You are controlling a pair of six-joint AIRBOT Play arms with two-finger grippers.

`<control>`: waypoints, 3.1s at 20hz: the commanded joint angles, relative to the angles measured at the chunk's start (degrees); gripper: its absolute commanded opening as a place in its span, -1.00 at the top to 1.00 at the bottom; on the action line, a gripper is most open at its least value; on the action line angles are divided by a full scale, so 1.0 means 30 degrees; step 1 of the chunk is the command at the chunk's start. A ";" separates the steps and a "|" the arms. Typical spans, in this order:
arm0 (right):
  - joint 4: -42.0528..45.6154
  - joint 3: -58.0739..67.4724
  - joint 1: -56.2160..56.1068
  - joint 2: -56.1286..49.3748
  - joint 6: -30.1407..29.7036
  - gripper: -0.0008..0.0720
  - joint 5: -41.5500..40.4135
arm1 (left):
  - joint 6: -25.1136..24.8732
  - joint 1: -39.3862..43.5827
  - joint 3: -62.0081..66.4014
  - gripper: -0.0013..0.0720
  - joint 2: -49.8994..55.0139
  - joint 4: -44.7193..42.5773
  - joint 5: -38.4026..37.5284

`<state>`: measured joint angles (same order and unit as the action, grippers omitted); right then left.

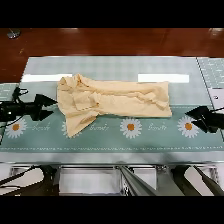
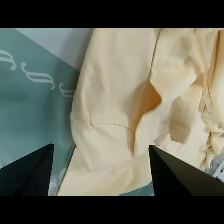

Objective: Fold the shirts.

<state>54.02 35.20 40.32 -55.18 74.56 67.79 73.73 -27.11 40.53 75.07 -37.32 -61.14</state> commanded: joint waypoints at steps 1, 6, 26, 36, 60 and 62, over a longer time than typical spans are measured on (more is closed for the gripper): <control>-0.0459 -0.0729 0.0051 0.0335 -0.0641 -0.75 0.0576 | -0.1122 0.0576 -0.0240 -0.96 0.1209 0.1188 0.0168; -0.0386 -0.0729 0.0051 0.0328 -0.0736 -0.75 0.0678 | -0.1945 0.1654 -0.0197 -0.96 0.2157 0.3198 0.2047; -0.0969 0.2470 -0.4495 -0.7147 0.0299 -0.75 -0.1362 | -0.2856 0.3497 0.4634 0.90 0.3570 0.2433 -0.1370; -0.0277 0.5814 -0.8335 -1.0484 0.1129 -0.21 -0.1341 | -0.2856 0.3490 0.4634 0.90 0.3570 0.2448 -0.1486; 0.5530 2.6709 -0.8699 0.4721 0.4903 0.88 0.5697 | 0.2229 -0.1071 2.5879 0.90 -1.0018 -0.7475 -0.3016; 0.6878 2.6716 -0.8699 0.6156 0.5020 0.88 0.6900 | 0.2273 -0.0270 2.5879 0.90 -1.1497 -0.8816 -0.3614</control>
<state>66.04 116.55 14.26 -44.58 88.82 83.88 78.15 -28.27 117.43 47.48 -53.58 -69.97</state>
